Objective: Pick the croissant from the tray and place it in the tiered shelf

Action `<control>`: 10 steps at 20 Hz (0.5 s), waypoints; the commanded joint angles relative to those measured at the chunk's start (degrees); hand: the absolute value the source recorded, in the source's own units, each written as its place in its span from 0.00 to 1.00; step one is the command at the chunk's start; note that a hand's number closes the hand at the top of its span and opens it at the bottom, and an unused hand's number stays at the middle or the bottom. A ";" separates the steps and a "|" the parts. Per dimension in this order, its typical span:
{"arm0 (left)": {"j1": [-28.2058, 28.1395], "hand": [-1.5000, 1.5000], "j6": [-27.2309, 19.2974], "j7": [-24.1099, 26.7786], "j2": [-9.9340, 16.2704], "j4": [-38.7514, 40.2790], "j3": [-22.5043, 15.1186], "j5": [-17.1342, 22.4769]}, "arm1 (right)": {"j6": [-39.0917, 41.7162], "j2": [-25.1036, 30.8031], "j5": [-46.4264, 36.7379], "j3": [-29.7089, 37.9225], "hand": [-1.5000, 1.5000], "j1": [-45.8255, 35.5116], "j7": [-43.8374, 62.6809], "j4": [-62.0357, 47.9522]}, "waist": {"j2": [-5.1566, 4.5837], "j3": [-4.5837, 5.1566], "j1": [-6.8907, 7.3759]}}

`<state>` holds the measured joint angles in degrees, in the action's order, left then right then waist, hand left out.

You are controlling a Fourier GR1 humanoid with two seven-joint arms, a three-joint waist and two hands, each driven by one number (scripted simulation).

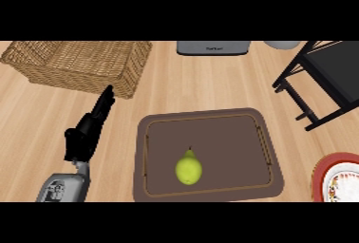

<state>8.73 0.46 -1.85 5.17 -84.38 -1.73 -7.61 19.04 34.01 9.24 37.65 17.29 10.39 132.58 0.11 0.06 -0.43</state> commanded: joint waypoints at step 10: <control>2.40 0.50 0.08 2.20 -0.97 4.95 0.65 -0.63 | -2.36 15.48 2.10 4.86 1.00 -22.50 11.81 -16.01 | -0.19 -0.02 0.56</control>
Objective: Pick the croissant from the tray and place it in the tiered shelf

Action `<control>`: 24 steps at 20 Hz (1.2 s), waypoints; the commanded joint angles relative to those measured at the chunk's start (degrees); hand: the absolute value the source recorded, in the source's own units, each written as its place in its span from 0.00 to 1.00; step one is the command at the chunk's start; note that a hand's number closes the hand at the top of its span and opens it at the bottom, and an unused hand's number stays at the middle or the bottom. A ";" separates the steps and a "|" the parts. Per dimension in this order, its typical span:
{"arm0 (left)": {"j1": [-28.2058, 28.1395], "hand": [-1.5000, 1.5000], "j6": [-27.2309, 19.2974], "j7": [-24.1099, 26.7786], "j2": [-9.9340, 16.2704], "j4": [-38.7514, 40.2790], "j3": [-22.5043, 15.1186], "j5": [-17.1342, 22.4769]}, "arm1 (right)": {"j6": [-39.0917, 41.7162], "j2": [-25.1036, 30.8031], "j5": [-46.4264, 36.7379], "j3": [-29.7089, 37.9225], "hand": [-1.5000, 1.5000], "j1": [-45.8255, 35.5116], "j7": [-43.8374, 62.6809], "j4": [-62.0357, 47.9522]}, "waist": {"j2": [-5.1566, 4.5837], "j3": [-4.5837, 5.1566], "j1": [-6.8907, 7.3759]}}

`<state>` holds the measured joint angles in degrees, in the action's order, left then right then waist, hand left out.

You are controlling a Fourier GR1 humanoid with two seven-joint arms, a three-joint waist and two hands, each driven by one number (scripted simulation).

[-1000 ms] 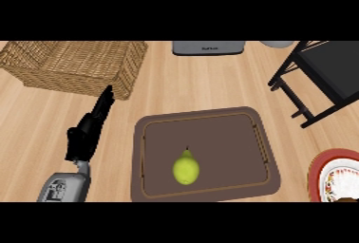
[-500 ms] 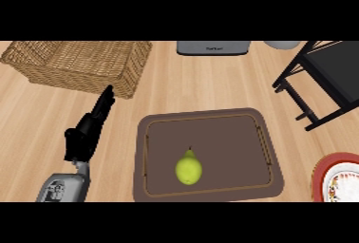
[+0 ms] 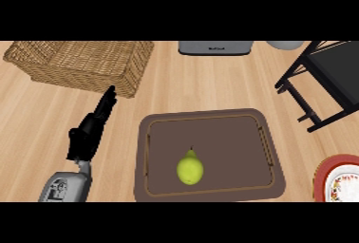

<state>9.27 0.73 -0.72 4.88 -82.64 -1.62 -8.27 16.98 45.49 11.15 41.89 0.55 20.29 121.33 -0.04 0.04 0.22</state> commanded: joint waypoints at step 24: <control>1.57 0.50 1.30 -4.00 -0.66 -2.91 0.10 0.05 | -18.51 4.13 -31.24 -23.26 1.00 -29.71 -21.42 -37.96 | -0.25 -0.05 1.10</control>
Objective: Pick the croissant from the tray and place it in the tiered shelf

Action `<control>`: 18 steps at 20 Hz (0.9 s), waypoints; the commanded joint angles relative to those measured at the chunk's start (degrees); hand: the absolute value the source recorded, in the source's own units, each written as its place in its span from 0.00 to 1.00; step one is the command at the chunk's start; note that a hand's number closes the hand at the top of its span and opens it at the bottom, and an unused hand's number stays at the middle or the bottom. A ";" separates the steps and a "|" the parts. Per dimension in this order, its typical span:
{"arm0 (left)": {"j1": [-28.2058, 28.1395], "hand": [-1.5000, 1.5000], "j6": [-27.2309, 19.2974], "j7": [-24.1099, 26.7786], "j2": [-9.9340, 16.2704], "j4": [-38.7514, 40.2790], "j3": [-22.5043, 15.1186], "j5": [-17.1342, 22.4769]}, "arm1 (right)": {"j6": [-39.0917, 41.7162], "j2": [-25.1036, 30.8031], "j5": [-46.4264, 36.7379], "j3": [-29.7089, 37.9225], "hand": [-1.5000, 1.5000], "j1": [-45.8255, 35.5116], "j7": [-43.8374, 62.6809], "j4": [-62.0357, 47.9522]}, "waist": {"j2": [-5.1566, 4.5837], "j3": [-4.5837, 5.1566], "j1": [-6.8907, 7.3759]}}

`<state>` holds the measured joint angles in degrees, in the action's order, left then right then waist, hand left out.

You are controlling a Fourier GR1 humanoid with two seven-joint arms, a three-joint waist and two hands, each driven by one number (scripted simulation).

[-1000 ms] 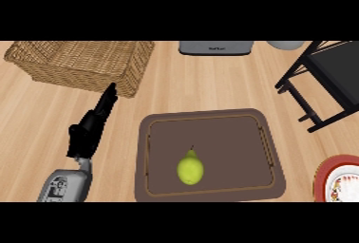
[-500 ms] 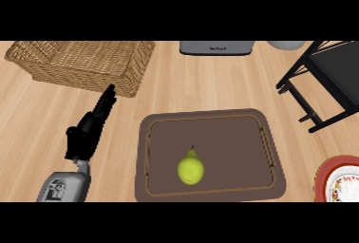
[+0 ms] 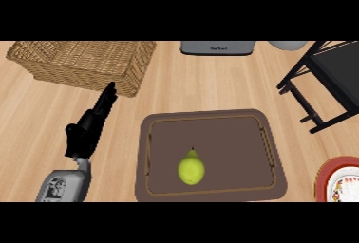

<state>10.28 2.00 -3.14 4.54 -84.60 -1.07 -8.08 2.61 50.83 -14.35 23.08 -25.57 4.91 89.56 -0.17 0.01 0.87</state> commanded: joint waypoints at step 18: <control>-0.66 0.50 -0.28 0.87 -1.30 1.39 0.08 -0.25 | -3.66 -6.72 4.26 0.94 1.00 -17.46 -22.25 -34.21 | 0.09 -0.01 -0.47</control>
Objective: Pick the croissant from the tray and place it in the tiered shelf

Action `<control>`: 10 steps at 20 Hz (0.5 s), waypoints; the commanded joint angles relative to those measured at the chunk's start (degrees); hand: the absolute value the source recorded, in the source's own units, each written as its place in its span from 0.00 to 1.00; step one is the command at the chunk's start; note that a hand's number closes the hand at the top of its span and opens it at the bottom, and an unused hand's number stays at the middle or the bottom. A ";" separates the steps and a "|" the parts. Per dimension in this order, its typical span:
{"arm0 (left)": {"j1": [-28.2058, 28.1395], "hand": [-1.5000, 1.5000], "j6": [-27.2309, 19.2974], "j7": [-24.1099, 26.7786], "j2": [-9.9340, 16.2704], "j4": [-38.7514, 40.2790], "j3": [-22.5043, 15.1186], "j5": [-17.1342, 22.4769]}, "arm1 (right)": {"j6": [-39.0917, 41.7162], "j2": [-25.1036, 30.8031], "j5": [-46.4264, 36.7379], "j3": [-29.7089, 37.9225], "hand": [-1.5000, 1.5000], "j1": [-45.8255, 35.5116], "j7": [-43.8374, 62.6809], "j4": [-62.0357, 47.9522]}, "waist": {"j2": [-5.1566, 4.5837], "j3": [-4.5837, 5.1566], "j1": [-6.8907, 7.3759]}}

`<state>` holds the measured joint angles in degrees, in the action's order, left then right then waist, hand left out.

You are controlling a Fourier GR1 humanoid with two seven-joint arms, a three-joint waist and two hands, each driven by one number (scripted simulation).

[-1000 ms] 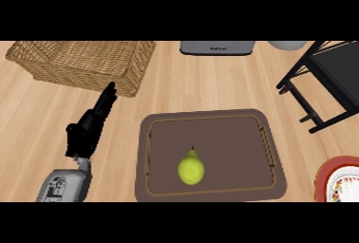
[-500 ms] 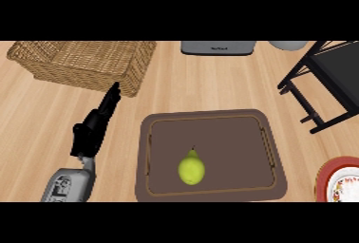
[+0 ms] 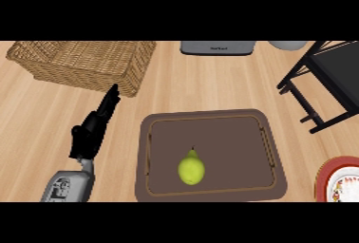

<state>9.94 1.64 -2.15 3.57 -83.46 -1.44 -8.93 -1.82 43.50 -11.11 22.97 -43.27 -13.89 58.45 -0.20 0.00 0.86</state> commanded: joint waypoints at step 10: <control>1.76 0.50 0.61 0.36 0.22 1.97 0.52 -0.01 | -11.46 5.37 -9.51 -0.13 0.00 -3.94 -2.22 -20.25 | -0.22 -0.03 0.18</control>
<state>10.99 1.59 -1.68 3.57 -82.59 -1.25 -9.34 -10.39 47.61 -18.62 22.24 -46.77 -14.95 44.39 -0.30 0.15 1.15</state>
